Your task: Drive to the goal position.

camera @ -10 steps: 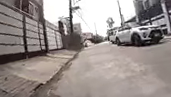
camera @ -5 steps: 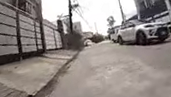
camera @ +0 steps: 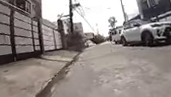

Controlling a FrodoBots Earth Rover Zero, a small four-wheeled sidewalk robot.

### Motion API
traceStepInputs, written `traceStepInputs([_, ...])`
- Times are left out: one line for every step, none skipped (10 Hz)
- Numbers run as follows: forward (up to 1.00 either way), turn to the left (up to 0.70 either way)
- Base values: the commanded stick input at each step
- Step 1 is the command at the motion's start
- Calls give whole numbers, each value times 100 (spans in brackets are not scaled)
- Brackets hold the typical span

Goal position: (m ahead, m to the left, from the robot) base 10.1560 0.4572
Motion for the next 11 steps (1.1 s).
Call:
traceStepInputs([100, 0])
traceStepInputs([100, 0])
traceStepInputs([100, 0])
traceStepInputs([100, 0])
traceStepInputs([100, -3])
traceStepInputs([100, -7])
traceStepInputs([100, -11])
traceStepInputs([100, -13])
traceStepInputs([100, -14])
traceStepInputs([100, -15])
traceStepInputs([100, -12])
